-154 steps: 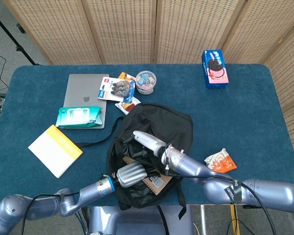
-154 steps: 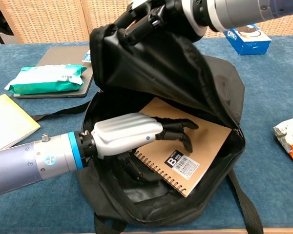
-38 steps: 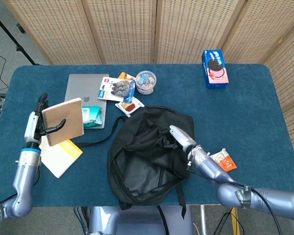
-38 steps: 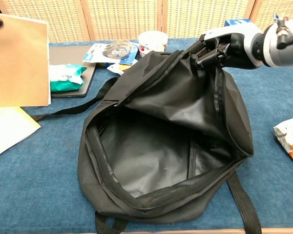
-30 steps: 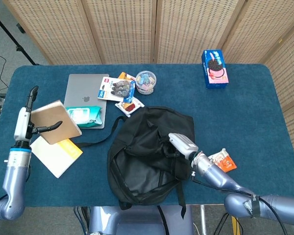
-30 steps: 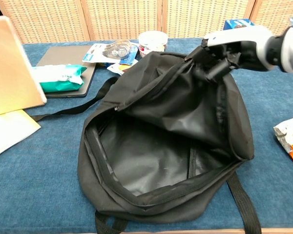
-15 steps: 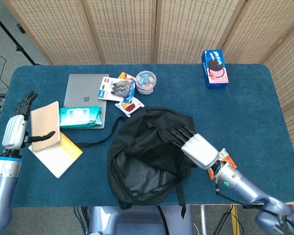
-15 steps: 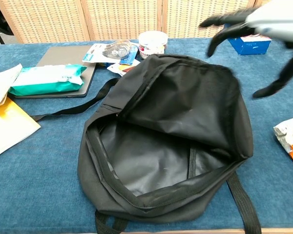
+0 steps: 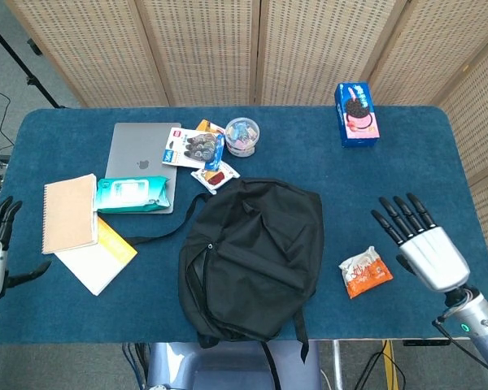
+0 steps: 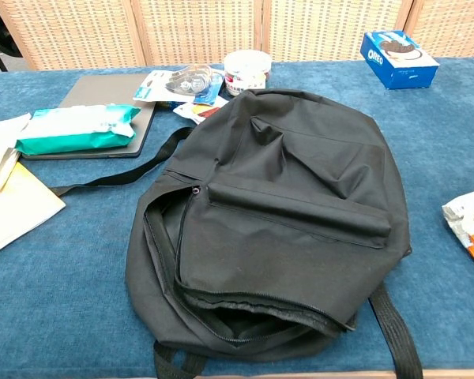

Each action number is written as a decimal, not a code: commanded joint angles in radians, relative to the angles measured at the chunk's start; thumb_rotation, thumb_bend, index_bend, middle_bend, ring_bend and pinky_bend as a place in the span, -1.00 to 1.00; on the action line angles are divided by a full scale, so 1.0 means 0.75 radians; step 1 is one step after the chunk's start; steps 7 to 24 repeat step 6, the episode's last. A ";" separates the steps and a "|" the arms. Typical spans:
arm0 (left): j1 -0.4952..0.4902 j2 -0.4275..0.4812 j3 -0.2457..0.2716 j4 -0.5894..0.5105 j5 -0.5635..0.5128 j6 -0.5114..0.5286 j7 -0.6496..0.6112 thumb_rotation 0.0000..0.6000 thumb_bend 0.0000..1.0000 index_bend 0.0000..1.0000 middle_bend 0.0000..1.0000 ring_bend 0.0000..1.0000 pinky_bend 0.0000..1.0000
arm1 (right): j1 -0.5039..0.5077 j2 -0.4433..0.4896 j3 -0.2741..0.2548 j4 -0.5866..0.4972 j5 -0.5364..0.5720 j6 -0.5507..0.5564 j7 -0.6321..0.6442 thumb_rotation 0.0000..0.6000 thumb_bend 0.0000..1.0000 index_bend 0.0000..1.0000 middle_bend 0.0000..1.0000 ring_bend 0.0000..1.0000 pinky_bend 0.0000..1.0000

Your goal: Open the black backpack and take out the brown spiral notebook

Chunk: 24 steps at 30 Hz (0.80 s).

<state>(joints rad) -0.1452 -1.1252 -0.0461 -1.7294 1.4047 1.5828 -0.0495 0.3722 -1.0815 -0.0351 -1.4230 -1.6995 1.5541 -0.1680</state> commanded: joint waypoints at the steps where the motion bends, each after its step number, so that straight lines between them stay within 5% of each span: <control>1: 0.066 0.026 0.053 -0.053 0.010 0.037 0.075 1.00 -0.78 -1.00 -1.00 -1.00 -1.00 | -0.151 -0.082 0.034 -0.074 0.184 0.078 0.016 1.00 -1.00 -1.00 -1.00 -1.00 -0.99; 24: 0.106 0.031 0.086 -0.083 0.017 0.046 0.131 1.00 -0.78 -1.00 -1.00 -1.00 -1.00 | -0.209 -0.132 0.049 -0.113 0.254 0.087 0.018 1.00 -1.00 -1.00 -1.00 -1.00 -1.00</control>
